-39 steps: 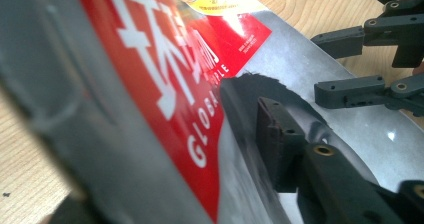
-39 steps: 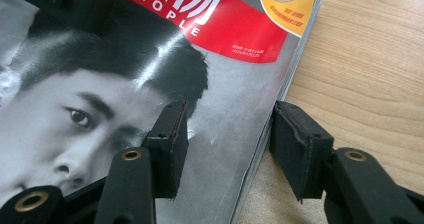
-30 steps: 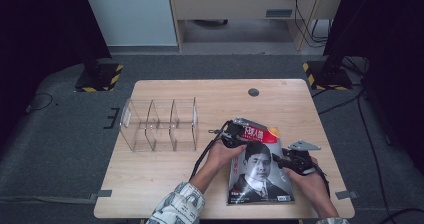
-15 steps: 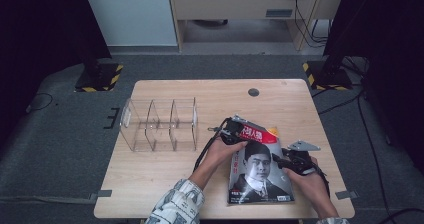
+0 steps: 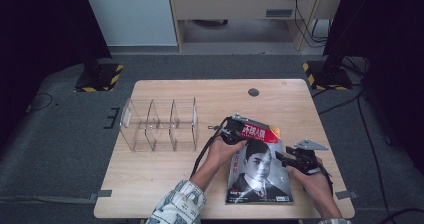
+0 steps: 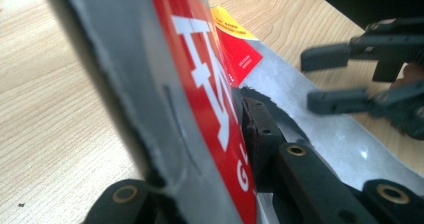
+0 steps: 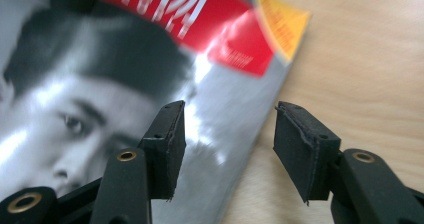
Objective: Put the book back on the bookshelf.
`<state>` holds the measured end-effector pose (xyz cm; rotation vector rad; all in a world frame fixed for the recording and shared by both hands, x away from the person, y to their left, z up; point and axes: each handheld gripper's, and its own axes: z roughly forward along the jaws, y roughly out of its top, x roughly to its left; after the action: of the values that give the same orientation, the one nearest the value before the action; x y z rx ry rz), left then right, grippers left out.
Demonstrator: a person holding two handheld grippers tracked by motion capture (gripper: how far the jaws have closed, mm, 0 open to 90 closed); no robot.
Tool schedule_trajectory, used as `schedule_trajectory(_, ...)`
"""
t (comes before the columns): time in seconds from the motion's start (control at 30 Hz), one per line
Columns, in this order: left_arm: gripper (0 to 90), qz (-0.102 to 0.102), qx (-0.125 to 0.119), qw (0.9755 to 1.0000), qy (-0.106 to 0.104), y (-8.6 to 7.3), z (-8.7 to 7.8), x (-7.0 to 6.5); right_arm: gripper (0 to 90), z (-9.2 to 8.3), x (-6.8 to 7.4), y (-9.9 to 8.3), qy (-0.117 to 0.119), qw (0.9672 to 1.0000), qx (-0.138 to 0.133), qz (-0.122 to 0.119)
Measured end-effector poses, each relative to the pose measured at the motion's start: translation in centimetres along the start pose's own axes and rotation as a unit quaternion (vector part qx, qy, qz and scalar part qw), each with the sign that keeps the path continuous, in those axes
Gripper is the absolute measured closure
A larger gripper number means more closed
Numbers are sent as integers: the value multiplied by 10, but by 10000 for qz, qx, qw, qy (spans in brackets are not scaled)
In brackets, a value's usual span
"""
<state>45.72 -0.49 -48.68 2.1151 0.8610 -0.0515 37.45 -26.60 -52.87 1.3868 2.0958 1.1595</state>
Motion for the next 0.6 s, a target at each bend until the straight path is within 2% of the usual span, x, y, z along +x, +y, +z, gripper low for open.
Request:
schedule_trajectory(0.1,834,67,-52,10000,-4,3,-3,-5,444,-10,-8,2,-262,9994,-193,123)
schedule_trajectory(0.2,844,133,-96,9999,8,6,-7,-9,442,-16,-17,1,-615,9976,-241,230)
schedule_trajectory(0.33,857,224,-144,9996,21,12,-13,-13,433,-19,-23,0,-934,9951,-210,240)
schedule_trajectory(0.5,862,387,-235,9989,105,20,-25,-18,423,-13,-23,-3,-1010,9947,-1,201)
schedule_trajectory(0.6,863,407,-352,9985,112,22,-31,-21,417,-11,-23,-4,-1049,9942,102,190)
